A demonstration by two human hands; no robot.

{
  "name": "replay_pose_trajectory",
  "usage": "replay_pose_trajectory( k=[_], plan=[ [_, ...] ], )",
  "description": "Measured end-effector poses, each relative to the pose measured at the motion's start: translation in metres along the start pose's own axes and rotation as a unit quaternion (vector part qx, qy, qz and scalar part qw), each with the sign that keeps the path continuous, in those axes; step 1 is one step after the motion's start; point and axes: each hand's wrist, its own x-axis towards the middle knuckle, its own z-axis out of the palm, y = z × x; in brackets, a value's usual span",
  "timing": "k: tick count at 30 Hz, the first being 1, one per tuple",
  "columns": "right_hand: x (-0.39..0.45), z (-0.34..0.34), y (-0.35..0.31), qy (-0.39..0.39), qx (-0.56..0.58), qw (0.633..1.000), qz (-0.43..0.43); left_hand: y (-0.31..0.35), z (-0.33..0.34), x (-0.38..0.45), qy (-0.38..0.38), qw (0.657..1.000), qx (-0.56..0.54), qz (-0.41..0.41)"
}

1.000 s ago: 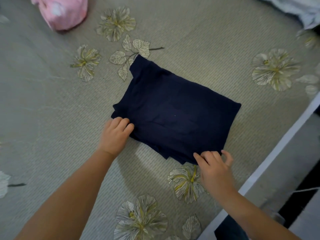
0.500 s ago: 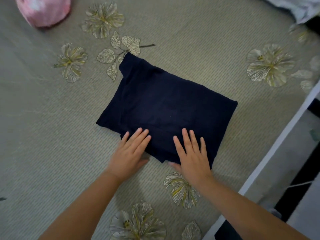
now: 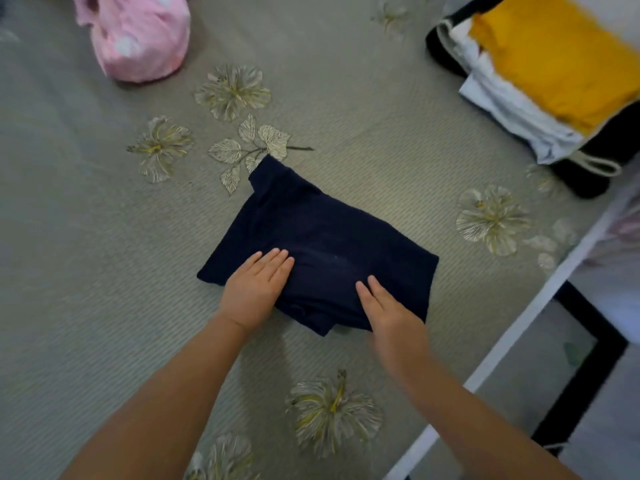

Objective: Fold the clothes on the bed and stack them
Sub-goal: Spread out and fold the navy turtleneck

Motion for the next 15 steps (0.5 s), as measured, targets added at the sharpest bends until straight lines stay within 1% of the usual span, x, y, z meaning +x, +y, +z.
replay_pose_trajectory(
  k=[2,4,7,9,11,13,15],
  plan=[
    [0.006,-0.033,0.018,0.013,0.003,1.0,-0.002,0.005,-0.024,0.024,0.028,1.0,0.002,0.015],
    [0.015,-0.07,0.036,0.013,0.029,0.999,0.01,0.015,-0.052,0.057,0.044,0.999,0.011,0.023],
    [0.024,-0.119,0.076,-0.035,0.032,0.997,0.053,0.033,-0.096,0.111,0.053,0.998,-0.004,0.045],
    [0.03,-0.152,0.106,-0.03,0.043,0.997,0.064,0.05,-0.121,0.149,0.048,0.996,-0.006,0.073],
    [0.034,-0.184,0.137,-0.014,0.048,0.996,0.069,0.069,-0.139,0.187,0.025,0.996,-0.007,0.08],
    [0.041,-0.212,0.174,-0.008,0.05,0.996,0.073,0.091,-0.149,0.228,0.024,0.995,-0.01,0.093],
    [0.056,-0.234,0.213,0.0,0.058,0.995,0.079,0.11,-0.151,0.275,0.026,0.993,-0.035,0.108]
  ],
)
